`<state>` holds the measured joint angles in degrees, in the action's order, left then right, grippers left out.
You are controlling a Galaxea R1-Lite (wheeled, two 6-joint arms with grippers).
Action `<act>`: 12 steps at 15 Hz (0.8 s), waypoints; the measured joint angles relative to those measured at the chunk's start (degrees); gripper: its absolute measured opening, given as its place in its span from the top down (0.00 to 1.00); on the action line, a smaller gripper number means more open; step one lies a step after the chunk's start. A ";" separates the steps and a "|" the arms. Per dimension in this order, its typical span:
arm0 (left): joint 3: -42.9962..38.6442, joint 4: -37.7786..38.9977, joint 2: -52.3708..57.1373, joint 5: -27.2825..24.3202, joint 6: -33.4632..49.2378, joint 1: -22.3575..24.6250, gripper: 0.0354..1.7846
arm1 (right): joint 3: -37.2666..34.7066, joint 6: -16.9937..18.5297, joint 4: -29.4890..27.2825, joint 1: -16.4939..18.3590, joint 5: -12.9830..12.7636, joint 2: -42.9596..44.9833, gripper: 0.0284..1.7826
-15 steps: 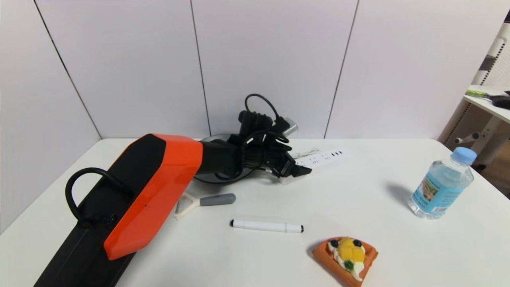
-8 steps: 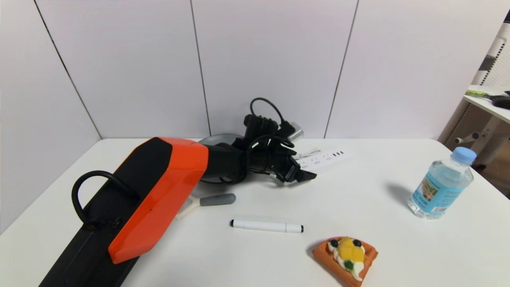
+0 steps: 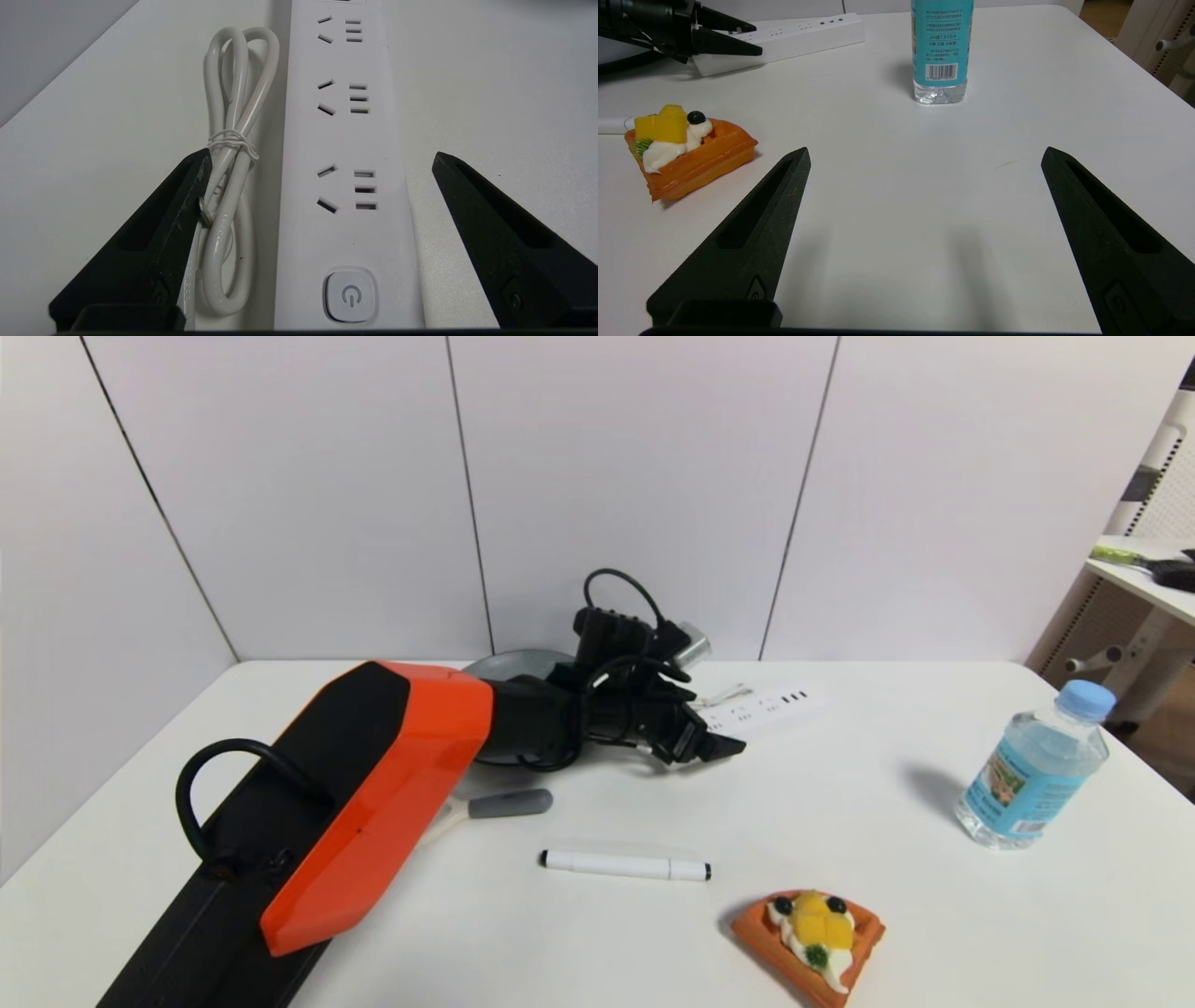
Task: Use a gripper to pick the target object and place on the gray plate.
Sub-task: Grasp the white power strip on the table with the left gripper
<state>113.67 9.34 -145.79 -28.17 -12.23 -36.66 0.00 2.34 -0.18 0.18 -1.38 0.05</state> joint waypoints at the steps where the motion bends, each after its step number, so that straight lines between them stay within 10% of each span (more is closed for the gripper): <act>1: 0.00 -0.05 -0.02 0.01 0.10 0.00 0.06 | 0.00 0.00 0.02 0.00 0.00 0.02 0.04; 12: -0.55 -0.27 -0.09 -0.07 -0.11 -0.44 0.53 | 0.00 0.00 0.02 0.00 0.00 0.00 0.04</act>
<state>113.12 9.07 -145.87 -28.25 -12.34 -37.10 0.00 2.34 -0.16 0.18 -1.38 0.05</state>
